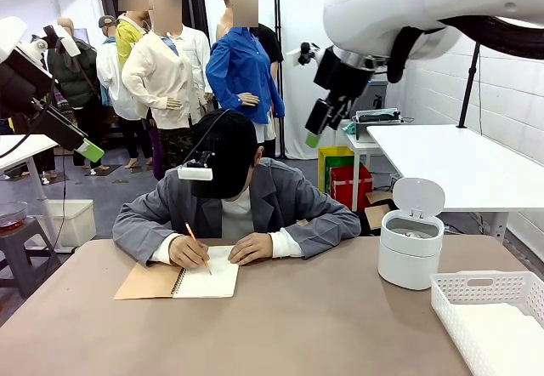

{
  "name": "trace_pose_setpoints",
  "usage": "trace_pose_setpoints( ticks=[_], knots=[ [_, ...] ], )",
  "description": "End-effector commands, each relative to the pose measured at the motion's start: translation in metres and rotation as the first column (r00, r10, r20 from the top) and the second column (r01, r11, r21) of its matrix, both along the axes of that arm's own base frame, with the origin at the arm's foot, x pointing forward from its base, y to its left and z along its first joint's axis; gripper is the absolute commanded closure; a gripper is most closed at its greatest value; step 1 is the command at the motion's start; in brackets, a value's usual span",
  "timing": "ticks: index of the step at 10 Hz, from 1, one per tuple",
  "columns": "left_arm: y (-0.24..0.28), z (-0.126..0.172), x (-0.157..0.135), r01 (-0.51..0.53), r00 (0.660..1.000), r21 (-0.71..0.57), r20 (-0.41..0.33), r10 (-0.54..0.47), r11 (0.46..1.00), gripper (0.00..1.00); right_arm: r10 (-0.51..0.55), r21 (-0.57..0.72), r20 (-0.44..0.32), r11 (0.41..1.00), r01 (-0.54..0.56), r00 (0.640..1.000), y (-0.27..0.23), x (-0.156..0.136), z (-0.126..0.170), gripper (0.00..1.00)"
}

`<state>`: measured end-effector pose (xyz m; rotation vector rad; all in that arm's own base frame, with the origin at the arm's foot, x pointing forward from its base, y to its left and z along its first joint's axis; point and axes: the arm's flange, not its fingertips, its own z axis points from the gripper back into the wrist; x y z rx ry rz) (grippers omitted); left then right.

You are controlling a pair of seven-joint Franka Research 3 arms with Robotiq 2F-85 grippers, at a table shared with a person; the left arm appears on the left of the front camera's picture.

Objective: Sort the paper based on its condition.
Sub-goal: If a person hands you a paper, place it in the Organizing basket , and if it's crumpled, put it in the Trash can.

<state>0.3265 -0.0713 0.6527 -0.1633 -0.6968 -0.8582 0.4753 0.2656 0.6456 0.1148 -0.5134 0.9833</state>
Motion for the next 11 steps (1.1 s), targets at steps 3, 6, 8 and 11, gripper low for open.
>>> trace_pose_setpoints(
  ticks=[3,6,8,11],
  knots=[
    [0.001,0.0,0.0,-0.001,1.0,-0.005,0.0,0.001,1.0,0.0,-0.011,0.068,-0.001,0.998,0.011,1.0,0.037,-0.009,0.02,0.0],
    [0.001,0.0,0.0,-0.001,1.0,-0.005,0.0,0.001,1.0,0.0,-0.049,0.091,0.026,0.995,0.046,0.998,0.049,-0.009,0.032,0.0],
    [0.001,0.0,0.0,-0.001,1.0,-0.005,0.0,0.001,1.0,0.0,-0.055,0.119,0.057,0.992,0.048,0.997,0.051,-0.011,0.04,0.0],
    [0.001,0.0,0.0,-0.001,1.0,-0.005,0.0,0.001,1.0,0.0,-0.061,0.149,0.054,0.987,0.053,0.997,0.056,-0.016,0.046,0.0]
  ],
)
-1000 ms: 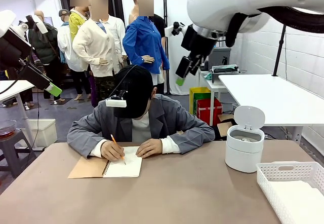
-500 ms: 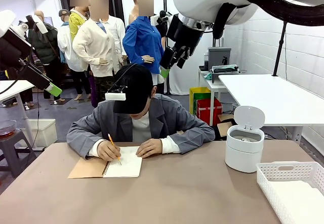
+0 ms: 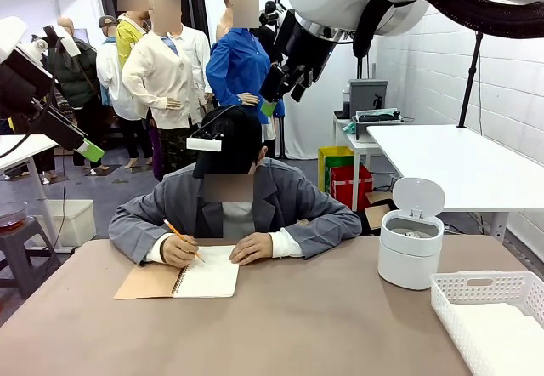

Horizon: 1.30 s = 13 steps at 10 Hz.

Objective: Sort the paper based on its condition.
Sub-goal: If a person hands you a paper, place it in the Organizing basket , and if it's crumpled, put it in the Trash can.

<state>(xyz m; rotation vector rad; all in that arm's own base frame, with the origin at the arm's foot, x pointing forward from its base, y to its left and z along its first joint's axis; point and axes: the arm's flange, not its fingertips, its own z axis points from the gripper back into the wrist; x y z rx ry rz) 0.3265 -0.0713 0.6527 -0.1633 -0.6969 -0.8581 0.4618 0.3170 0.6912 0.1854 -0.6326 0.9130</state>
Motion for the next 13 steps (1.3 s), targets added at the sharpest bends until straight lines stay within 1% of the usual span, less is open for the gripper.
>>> trace_pose_setpoints(
  ticks=[1,5,6,7,8,9,11,12,13],
  knots=[
    [0.001,0.0,0.0,-0.001,1.0,-0.005,0.0,0.001,1.0,0.0,-0.009,0.03,-0.008,0.999,0.009,1.0,0.007,-0.005,0.0,0.0],
    [0.001,0.0,0.0,-0.001,1.0,-0.005,0.0,0.001,1.0,0.0,-0.005,0.091,-0.079,0.996,0.012,0.997,0.012,-0.021,-0.015,0.0],
    [0.001,0.0,0.0,-0.001,1.0,-0.005,0.0,0.001,1.0,0.0,0.022,0.11,-0.069,0.994,-0.014,0.997,0.012,-0.028,-0.016,0.0],
    [0.001,0.0,0.0,-0.001,1.0,-0.005,0.0,0.001,1.0,0.0,0.022,0.107,-0.072,0.994,-0.014,0.997,0.011,-0.034,-0.019,0.0],
    [0.001,0.0,0.0,-0.001,1.0,-0.005,0.0,0.001,1.0,0.0,0.031,0.098,-0.095,0.995,-0.022,0.995,0.008,-0.039,-0.025,0.0],
    [0.001,0.0,0.0,-0.001,1.0,-0.005,0.0,0.001,1.0,0.0,0.046,0.103,-0.085,0.994,-0.038,0.995,0.007,-0.044,-0.031,0.0],
    [0.001,0.0,0.0,-0.001,1.0,-0.005,0.0,0.001,1.0,0.0,0.094,0.115,-0.11,0.99,-0.081,0.99,0.003,-0.054,-0.04,0.0],
    [0.001,0.0,0.0,-0.001,1.0,-0.005,0.0,0.001,1.0,0.0,0.098,0.11,-0.117,0.99,-0.085,0.988,0.004,-0.059,-0.046,0.0],
    [0.001,0.0,0.0,-0.001,1.0,-0.005,0.0,0.001,1.0,0.0,0.106,0.108,-0.106,0.99,-0.095,0.989,0.003,-0.06,-0.048,0.0]
  ],
)
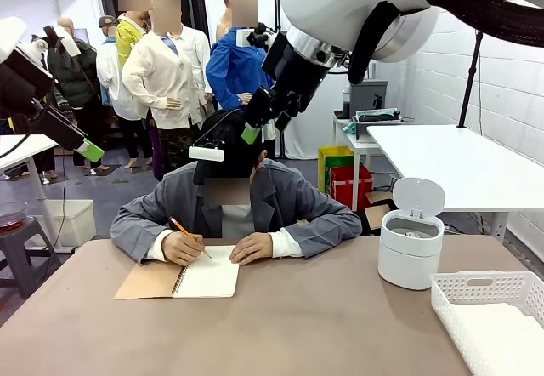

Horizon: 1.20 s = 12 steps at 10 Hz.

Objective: Sort the paper based on its condition.
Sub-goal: If a person hands you a paper, place it in the Organizing basket , and if it's crumpled, put it in the Trash can.

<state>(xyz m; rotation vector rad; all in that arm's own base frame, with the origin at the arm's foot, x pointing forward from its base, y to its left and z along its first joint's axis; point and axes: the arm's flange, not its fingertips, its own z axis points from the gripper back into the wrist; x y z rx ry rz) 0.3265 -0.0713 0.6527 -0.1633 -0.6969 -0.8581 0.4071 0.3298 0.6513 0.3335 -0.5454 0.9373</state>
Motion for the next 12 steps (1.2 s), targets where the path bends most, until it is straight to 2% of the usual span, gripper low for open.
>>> trace_pose_setpoints(
  ticks=[1,3,4,12],
  knots=[
    [0.0009,0.0,-0.0002,-0.001,1.0,-0.005,0.0,0.001,1.0,0.0,0.038,0.022,0.037,0.999,-0.038,0.999,-0.0096,-0.005,-0.0086,0.0],
    [0.0009,0.0,-0.0002,-0.001,1.0,-0.005,0.0,0.001,1.0,0.0,0.012,0.017,0.038,1.0,-0.013,0.999,-0.0101,-0.0025,-0.0091,0.0],
    [0.0009,0.0,-0.0002,-0.001,1.0,-0.005,0.0,0.001,1.0,0.0,0.015,-0.006,0.016,1.0,-0.015,1.0,-0.0016,-0.0018,-0.0023,0.0],
    [0.0009,0.0,-0.0002,-0.001,1.0,-0.005,0.0,0.001,1.0,0.0,0.015,-0.006,0.016,1.0,-0.015,1.0,-0.0016,-0.0018,-0.0023,0.0]
  ],
)
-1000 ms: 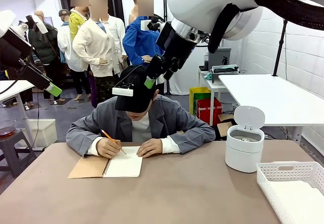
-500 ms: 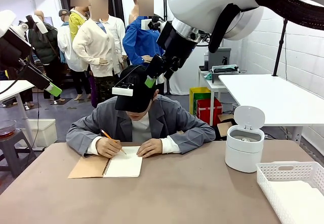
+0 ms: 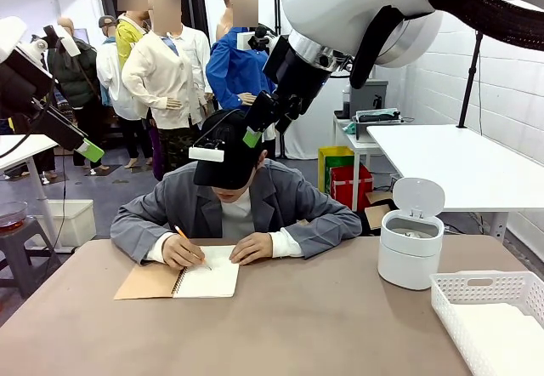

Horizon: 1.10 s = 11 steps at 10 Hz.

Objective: Sort the paper based on its condition.
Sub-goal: If a person hands you a paper, place it in the Organizing basket , and if it's crumpled, put it in the Trash can.

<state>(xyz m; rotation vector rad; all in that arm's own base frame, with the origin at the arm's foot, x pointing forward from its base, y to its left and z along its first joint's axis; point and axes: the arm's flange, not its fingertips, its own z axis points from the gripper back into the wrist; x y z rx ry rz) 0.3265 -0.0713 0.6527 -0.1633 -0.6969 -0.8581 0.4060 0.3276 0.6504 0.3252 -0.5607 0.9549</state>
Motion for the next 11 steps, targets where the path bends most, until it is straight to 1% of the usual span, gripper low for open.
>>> trace_pose_setpoints(
  ticks=[1,11],
  knots=[
    [0.0009,0.0,-0.0002,-0.001,1.0,-0.005,0.0,0.001,1.0,0.0,0.002,-0.002,-0.004,1.0,-0.002,1.0,0.0006,-0.0007,-0.0013,0.0],
    [0.0009,0.0,-0.0002,-0.001,1.0,-0.005,0.0,0.001,1.0,0.0,0.002,-0.002,-0.004,1.0,-0.002,1.0,0.0006,-0.0007,-0.0013,0.0]
  ],
)
